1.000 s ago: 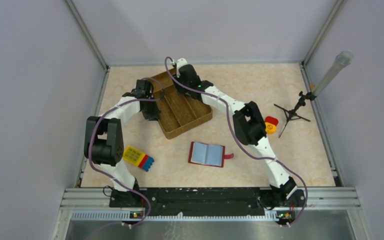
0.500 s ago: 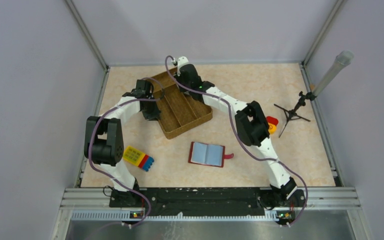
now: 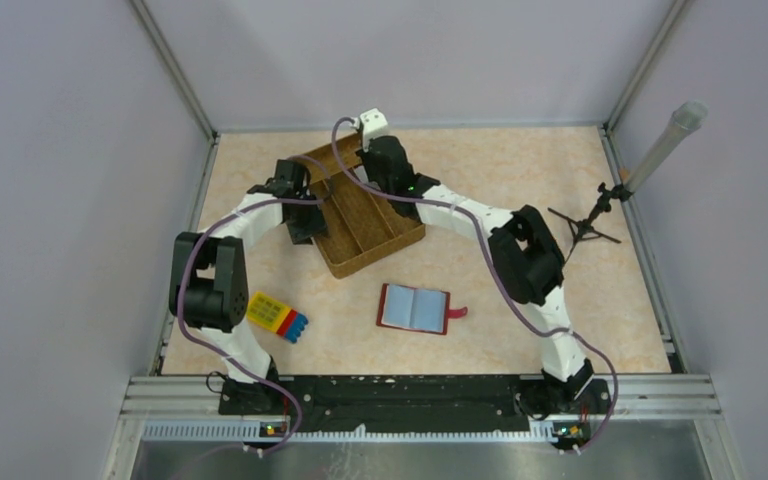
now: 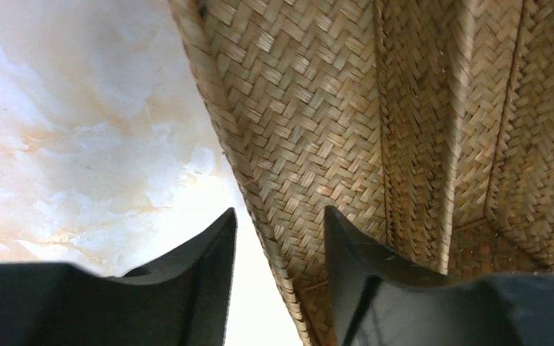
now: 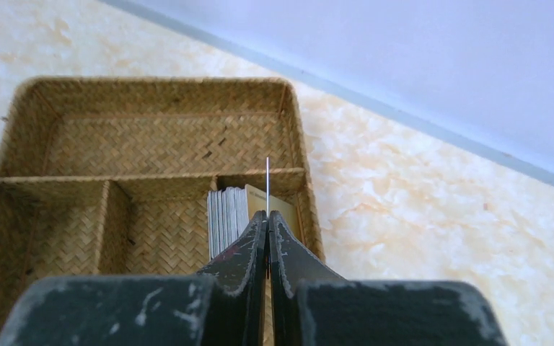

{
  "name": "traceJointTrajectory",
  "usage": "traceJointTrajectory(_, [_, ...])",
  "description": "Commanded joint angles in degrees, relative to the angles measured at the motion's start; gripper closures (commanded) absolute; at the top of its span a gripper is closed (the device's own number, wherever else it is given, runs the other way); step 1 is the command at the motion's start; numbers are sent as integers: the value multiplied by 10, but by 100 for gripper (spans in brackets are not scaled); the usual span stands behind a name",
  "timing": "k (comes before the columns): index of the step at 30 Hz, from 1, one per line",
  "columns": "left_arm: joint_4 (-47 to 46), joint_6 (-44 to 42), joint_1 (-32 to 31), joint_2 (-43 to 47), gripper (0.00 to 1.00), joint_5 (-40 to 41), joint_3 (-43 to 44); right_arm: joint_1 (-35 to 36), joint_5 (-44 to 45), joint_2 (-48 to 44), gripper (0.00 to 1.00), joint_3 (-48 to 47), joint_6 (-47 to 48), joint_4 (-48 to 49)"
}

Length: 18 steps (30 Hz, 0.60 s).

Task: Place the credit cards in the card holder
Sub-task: Pick up the credit card from the storage box, then insert the credit card into the card holder.

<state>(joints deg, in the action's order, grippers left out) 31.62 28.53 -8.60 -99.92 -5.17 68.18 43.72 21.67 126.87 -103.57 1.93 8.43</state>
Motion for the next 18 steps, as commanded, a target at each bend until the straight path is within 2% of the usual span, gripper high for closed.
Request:
traceJointTrajectory(1, [2,-19,-7,3,44,6,18,7,24,-115,100,32,8,62])
traceJointTrajectory(5, [9,-34,-7,27,25,41,25,7,-5,-203,100,89,-14,24])
traceJointTrajectory(9, [12,-49,-7,68,12,89,27,-2,-55,-302,100,146,-72,-87])
traceJointTrajectory(13, [10,-72,-16,127,7,125,19,-43,-164,-414,100,261,-151,-166])
traceJointTrajectory(18, [18,-78,-71,209,8,155,-11,-86,-329,-538,100,405,-223,-214])
